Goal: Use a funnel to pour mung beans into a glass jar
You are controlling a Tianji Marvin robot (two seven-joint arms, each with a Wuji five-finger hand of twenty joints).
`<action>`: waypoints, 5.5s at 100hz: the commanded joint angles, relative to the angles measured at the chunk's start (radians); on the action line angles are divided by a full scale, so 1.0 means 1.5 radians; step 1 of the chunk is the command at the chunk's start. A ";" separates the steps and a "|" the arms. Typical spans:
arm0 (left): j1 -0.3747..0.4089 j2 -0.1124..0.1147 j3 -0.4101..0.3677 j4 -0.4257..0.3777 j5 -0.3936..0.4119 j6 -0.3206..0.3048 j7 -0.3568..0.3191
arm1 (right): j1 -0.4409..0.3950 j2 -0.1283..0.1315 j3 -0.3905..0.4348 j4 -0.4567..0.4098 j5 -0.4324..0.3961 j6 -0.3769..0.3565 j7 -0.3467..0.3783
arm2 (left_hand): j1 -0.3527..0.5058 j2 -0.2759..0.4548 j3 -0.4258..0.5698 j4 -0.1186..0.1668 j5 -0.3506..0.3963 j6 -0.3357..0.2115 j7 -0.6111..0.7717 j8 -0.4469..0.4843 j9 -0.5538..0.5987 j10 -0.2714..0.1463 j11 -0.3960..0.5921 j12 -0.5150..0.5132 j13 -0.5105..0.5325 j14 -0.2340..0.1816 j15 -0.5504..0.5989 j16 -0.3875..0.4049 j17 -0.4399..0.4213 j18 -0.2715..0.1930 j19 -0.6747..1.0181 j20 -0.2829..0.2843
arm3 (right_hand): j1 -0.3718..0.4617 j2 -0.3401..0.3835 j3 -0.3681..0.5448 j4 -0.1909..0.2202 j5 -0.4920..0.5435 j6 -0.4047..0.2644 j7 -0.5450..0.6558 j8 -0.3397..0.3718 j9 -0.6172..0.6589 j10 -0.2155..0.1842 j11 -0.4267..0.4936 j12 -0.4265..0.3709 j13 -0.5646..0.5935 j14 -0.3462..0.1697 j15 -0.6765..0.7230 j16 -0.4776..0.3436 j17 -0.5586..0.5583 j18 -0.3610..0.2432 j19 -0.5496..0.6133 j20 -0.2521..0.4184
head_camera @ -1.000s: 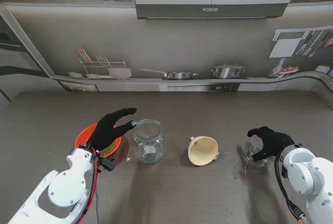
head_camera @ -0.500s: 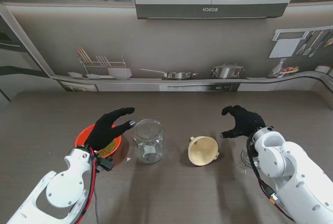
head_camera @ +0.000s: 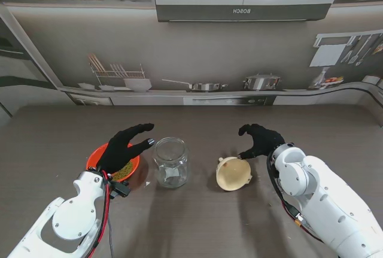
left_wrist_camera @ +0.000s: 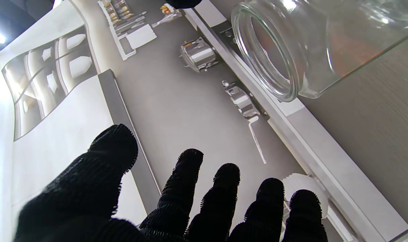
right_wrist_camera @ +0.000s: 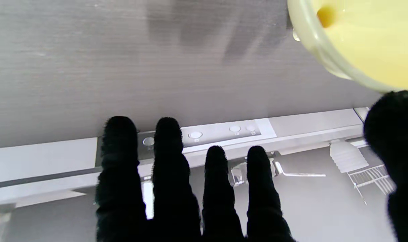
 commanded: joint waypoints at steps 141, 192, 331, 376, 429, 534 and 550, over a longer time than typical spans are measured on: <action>0.004 -0.003 -0.004 -0.002 -0.010 0.002 -0.010 | 0.120 -0.050 -0.165 0.177 0.136 -0.073 -0.066 | 0.006 0.041 -0.016 0.016 0.010 -0.008 0.003 0.002 0.009 0.003 -0.002 -0.005 0.002 0.006 -0.011 -0.004 -0.004 0.000 -0.012 0.012 | 0.208 0.052 0.118 -0.083 0.430 -0.003 0.350 -0.121 0.612 -0.043 0.193 0.217 0.431 -0.156 0.553 0.249 0.369 -0.160 0.396 -0.017; 0.010 -0.004 -0.012 -0.008 -0.005 -0.008 0.000 | 0.048 -0.042 -0.035 -0.073 0.242 0.090 0.052 | 0.009 0.044 -0.019 0.017 0.009 -0.007 0.002 0.001 0.008 0.004 -0.003 -0.005 0.000 0.004 -0.013 -0.005 -0.005 0.000 -0.012 0.012 | 0.204 -0.023 0.271 -0.123 0.486 0.099 0.338 -0.056 0.766 -0.041 0.257 0.334 0.431 -0.219 0.874 0.407 0.488 -0.222 0.607 0.107; 0.046 -0.014 -0.045 -0.044 0.026 -0.046 0.065 | 0.209 -0.089 -0.260 -0.110 0.317 0.246 0.063 | 0.003 0.036 -0.007 0.015 0.010 -0.010 0.002 0.000 0.011 0.005 -0.003 -0.007 0.003 0.006 -0.012 -0.005 0.000 0.005 -0.012 0.009 | 0.220 0.026 0.204 -0.106 0.467 0.092 0.320 -0.048 0.762 -0.038 0.231 0.301 0.431 -0.210 0.836 0.391 0.480 -0.218 0.581 0.082; 0.050 -0.014 -0.046 -0.050 0.018 -0.037 0.059 | 0.254 -0.105 -0.321 -0.033 0.292 0.217 0.051 | 0.004 0.037 -0.008 0.015 0.011 -0.010 0.002 0.000 0.013 0.006 -0.002 -0.007 0.005 0.008 -0.012 -0.006 0.002 0.007 -0.011 0.008 | 0.216 0.095 0.127 -0.093 0.415 0.033 0.328 -0.055 0.709 -0.038 0.169 0.303 0.429 -0.145 0.721 0.330 0.448 -0.152 0.447 0.048; 0.048 -0.012 -0.043 -0.051 0.009 -0.027 0.044 | 0.266 -0.104 -0.341 -0.013 0.240 0.198 0.040 | 0.005 0.039 -0.010 0.015 0.010 -0.010 0.002 0.000 0.014 0.007 -0.002 -0.007 0.006 0.008 -0.012 -0.005 0.001 0.007 -0.011 0.009 | 0.081 0.208 0.003 0.048 0.258 0.030 0.174 0.013 0.431 -0.038 0.140 0.214 0.378 -0.099 0.379 0.211 0.246 -0.117 0.331 0.041; 0.038 -0.009 -0.032 -0.043 0.009 -0.022 0.031 | 0.082 -0.064 -0.157 -0.165 0.048 0.096 -0.099 | 0.007 0.040 -0.014 0.016 0.011 -0.012 0.002 0.000 0.017 0.007 -0.002 -0.006 0.005 0.008 -0.012 -0.006 0.002 0.008 -0.011 0.009 | 0.043 0.238 -0.254 0.094 0.063 -0.033 -0.004 0.001 0.078 -0.031 -0.013 0.010 0.017 -0.033 0.017 -0.003 -0.010 -0.052 0.050 -0.023; 0.035 -0.008 -0.029 -0.039 0.010 -0.022 0.029 | 0.023 -0.063 -0.119 -0.192 0.023 0.033 -0.161 | 0.007 0.040 -0.013 0.016 0.008 -0.011 0.001 0.000 0.017 0.006 -0.002 -0.006 0.005 0.007 -0.012 -0.005 0.002 0.006 -0.011 0.008 | 0.046 0.233 -0.252 0.092 0.091 -0.047 -0.010 -0.001 0.113 -0.042 -0.033 -0.008 0.031 -0.036 0.008 -0.010 -0.002 -0.050 0.042 -0.032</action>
